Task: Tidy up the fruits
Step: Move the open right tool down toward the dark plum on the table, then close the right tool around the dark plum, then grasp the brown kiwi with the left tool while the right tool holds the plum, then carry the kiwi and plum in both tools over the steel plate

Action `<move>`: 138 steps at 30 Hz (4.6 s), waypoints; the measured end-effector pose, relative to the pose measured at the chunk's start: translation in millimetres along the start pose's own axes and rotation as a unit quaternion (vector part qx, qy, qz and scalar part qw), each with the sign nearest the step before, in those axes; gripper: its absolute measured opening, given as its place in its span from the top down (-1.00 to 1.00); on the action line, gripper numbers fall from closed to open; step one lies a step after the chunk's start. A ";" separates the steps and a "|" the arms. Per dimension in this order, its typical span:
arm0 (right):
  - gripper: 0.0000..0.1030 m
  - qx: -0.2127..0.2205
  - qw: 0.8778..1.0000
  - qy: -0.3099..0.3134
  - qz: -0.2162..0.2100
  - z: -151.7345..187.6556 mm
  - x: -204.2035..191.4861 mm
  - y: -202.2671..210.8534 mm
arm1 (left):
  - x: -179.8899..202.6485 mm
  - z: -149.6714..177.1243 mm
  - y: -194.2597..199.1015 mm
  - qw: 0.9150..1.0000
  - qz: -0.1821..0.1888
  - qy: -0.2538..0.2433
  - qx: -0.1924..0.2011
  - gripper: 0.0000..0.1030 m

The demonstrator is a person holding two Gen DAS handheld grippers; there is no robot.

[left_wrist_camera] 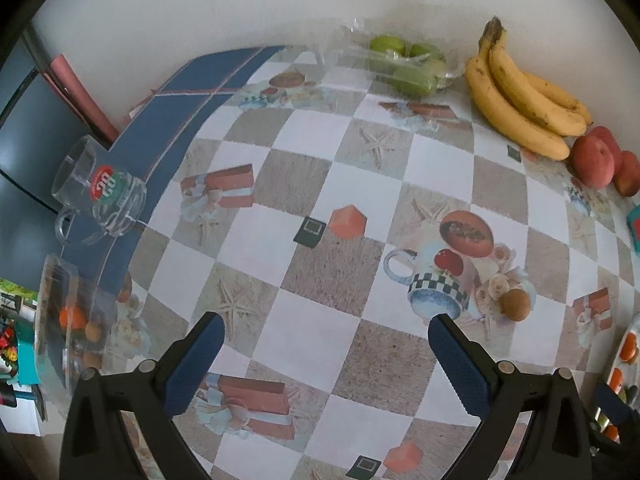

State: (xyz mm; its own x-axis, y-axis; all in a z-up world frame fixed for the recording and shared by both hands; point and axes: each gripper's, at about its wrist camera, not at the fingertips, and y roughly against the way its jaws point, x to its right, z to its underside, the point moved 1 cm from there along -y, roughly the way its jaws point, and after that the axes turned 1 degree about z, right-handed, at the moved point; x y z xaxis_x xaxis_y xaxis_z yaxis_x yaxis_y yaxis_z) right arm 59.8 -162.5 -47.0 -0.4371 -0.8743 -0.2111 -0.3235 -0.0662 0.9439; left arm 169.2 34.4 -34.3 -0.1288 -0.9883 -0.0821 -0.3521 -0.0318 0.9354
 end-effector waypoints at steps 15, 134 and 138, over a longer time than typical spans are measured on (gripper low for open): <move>-0.86 -0.039 0.999 0.013 0.022 12.0 2.6 -29.2 | 15.8 12.6 -30.4 0.999 -0.002 -0.026 -0.044 -1.00; 0.53 0.063 0.997 -0.039 -0.014 27.1 76.2 60.2 | 109.8 27.1 68.0 0.976 0.198 -0.062 0.071 0.46; 0.53 0.068 0.997 -0.039 -0.010 36.7 80.4 66.9 | 114.9 36.6 75.9 0.975 0.198 -0.072 0.073 0.46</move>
State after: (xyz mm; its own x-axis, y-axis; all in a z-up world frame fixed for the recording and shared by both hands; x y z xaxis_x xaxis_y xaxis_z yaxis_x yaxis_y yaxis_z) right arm -27.8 -219.5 -10.2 -0.4920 -0.8330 -0.2532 -0.4411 -0.0123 0.8974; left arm 93.8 -76.1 14.7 -0.4060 -0.8874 0.2185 -0.3748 0.3797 0.8458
